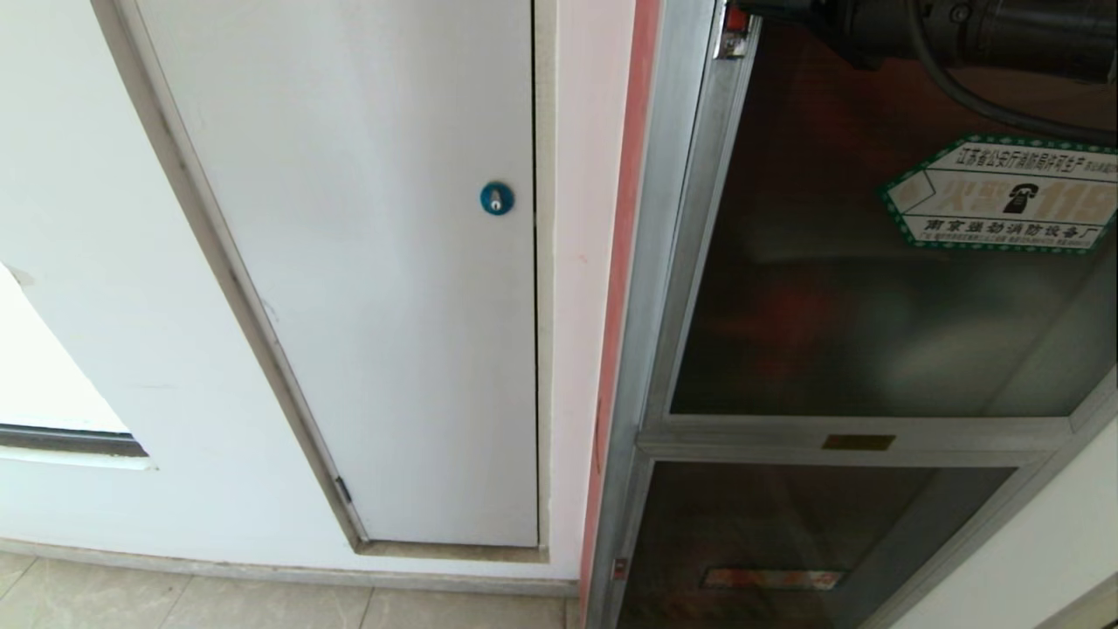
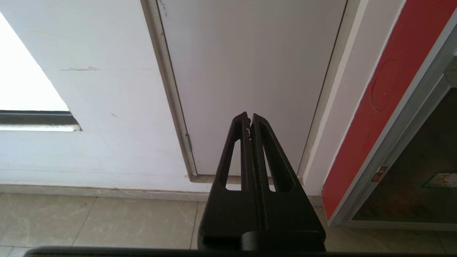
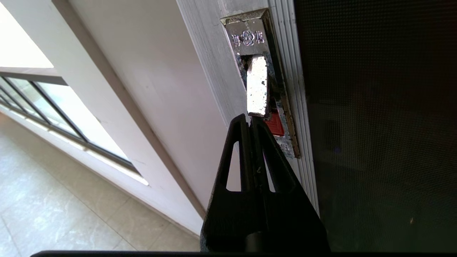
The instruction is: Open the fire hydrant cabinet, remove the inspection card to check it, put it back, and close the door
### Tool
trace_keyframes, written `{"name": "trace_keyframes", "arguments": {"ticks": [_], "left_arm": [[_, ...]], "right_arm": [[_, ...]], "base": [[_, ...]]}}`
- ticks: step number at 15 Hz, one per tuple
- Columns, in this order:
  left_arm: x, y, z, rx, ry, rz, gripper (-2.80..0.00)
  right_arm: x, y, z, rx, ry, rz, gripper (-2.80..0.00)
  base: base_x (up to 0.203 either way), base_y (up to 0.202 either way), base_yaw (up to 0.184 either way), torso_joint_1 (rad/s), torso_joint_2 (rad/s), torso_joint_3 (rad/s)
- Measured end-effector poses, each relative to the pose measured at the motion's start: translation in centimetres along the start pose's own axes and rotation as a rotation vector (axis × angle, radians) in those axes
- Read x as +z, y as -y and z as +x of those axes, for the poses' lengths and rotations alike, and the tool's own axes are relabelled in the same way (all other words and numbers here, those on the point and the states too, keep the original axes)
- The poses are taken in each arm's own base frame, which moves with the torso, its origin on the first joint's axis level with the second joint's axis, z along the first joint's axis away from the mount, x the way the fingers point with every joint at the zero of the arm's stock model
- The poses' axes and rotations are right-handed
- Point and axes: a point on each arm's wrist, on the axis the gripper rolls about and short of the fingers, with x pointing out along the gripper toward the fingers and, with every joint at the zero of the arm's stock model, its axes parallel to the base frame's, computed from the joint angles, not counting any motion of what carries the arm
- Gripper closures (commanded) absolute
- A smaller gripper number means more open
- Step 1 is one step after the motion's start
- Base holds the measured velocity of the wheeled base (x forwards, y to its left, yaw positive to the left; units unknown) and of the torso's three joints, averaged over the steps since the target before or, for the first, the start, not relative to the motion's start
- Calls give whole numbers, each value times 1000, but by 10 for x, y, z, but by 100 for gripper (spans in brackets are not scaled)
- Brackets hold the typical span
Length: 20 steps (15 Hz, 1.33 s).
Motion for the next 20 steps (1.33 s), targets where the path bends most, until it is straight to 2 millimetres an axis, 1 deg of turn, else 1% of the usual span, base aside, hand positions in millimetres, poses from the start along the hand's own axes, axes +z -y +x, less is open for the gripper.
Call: {"name": "trace_keyframes", "arguments": {"ticks": [20], "left_arm": [[0, 0, 0, 0, 0, 0, 0]], "right_arm": [[-4, 7, 6, -19, -3, -3, 0]], "base": [[0, 0, 0, 0, 0, 0]]}}
